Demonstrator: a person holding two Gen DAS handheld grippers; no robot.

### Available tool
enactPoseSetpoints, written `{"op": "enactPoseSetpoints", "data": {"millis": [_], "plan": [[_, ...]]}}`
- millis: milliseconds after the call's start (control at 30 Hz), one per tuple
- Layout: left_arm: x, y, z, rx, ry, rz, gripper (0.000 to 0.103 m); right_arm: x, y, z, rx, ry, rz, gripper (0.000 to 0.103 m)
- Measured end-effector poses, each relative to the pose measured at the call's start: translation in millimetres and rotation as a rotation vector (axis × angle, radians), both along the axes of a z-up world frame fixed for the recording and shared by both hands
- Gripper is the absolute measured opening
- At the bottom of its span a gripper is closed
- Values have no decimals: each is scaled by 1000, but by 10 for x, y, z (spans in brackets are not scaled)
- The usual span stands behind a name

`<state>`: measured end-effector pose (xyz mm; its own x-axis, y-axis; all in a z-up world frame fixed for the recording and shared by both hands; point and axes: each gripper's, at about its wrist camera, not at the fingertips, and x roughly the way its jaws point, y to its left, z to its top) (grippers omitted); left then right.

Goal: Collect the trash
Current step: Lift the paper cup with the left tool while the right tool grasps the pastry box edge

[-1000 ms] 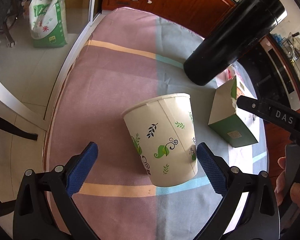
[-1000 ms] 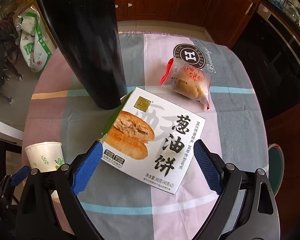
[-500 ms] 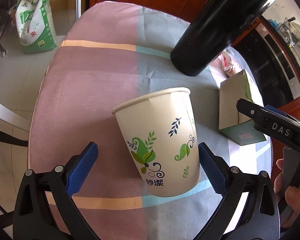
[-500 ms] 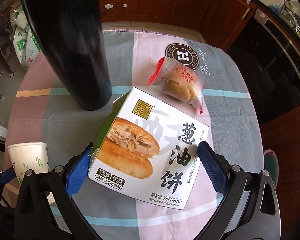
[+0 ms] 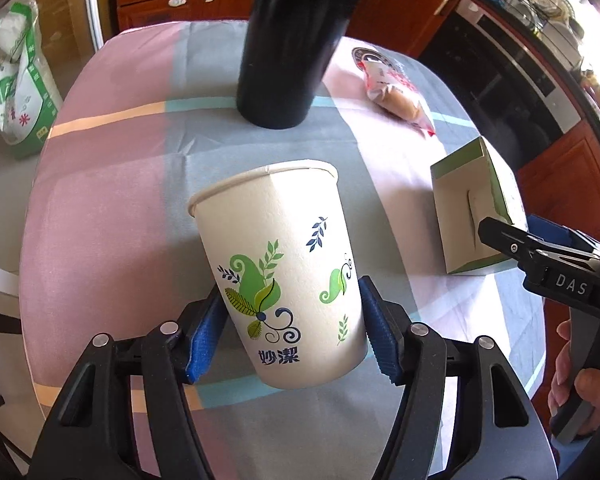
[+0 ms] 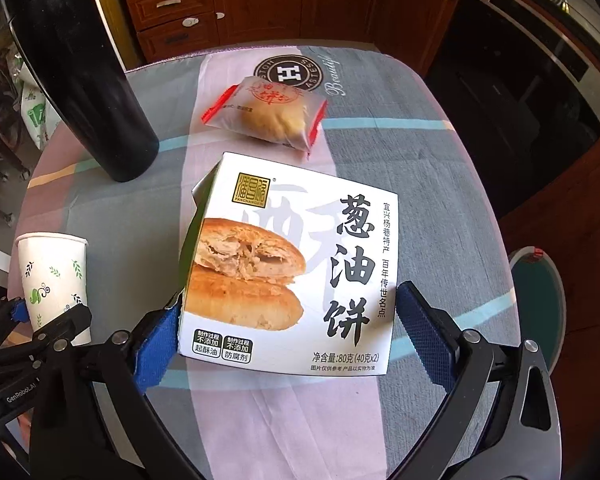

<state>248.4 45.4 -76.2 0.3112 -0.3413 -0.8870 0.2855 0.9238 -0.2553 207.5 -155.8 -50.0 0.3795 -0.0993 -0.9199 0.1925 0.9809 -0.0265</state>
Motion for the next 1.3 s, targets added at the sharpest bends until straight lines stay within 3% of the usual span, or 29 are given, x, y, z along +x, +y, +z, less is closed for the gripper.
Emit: {"op": "enactPoseSetpoints", "data": {"millis": [367,933,1300], "plan": [[-210,-438,64,26,-6,-72,65,-394,-227,3,-28,20,20,95],[-503,-980,2,56,16,-156,66,-944,-747,-8,-55,63,-38,96],[-620,-1068,4,42,6,-194,65,-991,-662,186,-27,8,14,96]]}}
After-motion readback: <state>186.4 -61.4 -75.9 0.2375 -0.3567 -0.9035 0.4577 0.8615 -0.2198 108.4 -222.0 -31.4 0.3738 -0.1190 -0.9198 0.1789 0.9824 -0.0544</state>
